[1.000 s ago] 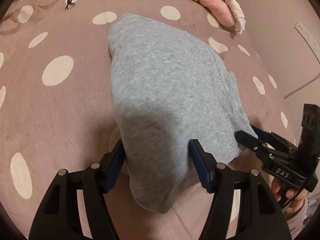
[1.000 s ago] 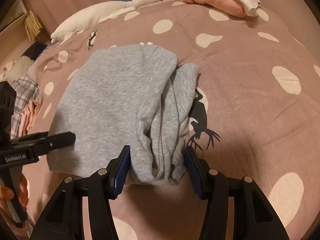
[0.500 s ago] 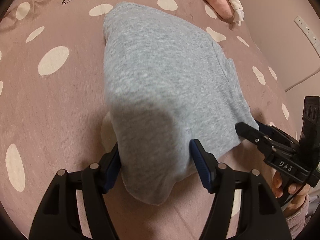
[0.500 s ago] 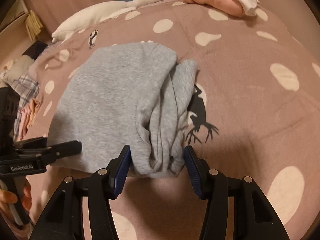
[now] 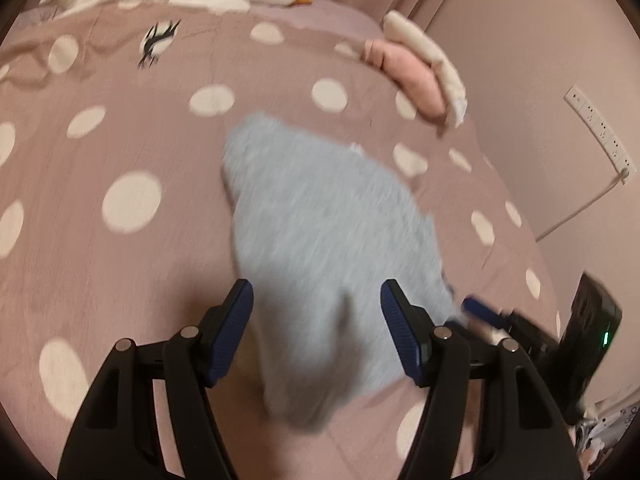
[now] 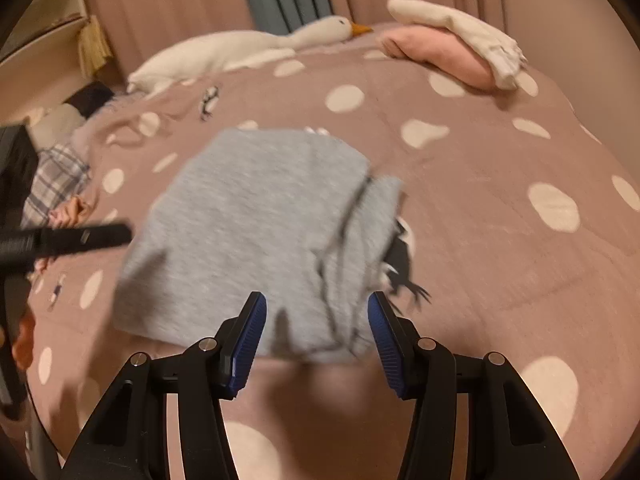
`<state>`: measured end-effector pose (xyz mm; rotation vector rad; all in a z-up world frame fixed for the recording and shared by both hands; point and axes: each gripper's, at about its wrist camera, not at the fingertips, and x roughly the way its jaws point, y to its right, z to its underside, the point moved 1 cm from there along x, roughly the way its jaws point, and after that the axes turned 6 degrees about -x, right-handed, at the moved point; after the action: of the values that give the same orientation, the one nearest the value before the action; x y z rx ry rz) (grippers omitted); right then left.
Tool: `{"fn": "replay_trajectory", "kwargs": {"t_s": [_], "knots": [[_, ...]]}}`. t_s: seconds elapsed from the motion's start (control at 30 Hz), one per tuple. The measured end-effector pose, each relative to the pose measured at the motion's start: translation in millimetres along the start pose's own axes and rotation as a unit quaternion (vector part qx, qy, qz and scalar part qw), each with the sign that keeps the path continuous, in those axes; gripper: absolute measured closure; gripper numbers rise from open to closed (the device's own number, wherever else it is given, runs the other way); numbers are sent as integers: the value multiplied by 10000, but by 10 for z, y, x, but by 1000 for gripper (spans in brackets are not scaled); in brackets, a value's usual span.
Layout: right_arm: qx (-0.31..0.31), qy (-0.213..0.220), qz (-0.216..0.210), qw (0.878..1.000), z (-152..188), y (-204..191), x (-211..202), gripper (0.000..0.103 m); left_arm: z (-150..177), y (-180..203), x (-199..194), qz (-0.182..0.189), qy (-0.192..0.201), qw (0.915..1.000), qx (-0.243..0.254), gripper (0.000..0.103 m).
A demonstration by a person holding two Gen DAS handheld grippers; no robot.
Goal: Fold small clothes
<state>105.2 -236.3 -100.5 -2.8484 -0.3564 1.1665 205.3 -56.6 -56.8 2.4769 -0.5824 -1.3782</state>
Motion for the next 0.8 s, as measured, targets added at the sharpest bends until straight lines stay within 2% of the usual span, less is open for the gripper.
{"fn": "replay_trajectory", "kwargs": {"t_s": [0.03,0.1,0.23,0.3,0.43,0.5,0.6,0.67,0.73,0.8], "knots": [[-29,44,-27,10000,-18,-32,14,50,-45,57,36,17,23,10000,51,44],[-83,116,-101,9998,-70,-86,69,50,-121,156,132,43,-5,9999,164,57],[-86,147,-190,9997,-136,-151,181,50,-211,195,411,-117,-256,9991,305,66],[-50,147,-201,9997,-141,-163,215,50,-229,134,554,-194,-402,9988,218,67],[-24,-48,-128,9999,-107,-150,317,50,-236,21,676,-117,-554,9984,-44,67],[-27,-205,-72,9998,-88,-137,366,51,-232,34,680,-133,-581,9982,-28,67],[-85,-211,27,9997,-116,-158,309,51,-225,62,691,-171,-591,9981,65,67],[-135,-55,155,9998,-146,-195,221,51,-214,61,709,-133,-595,9981,62,67],[-197,293,273,9990,-184,-241,90,51,-206,56,717,-96,-604,9981,47,67],[-239,494,201,9983,-208,-270,33,51,-204,62,729,-93,-612,9981,57,67]]}}
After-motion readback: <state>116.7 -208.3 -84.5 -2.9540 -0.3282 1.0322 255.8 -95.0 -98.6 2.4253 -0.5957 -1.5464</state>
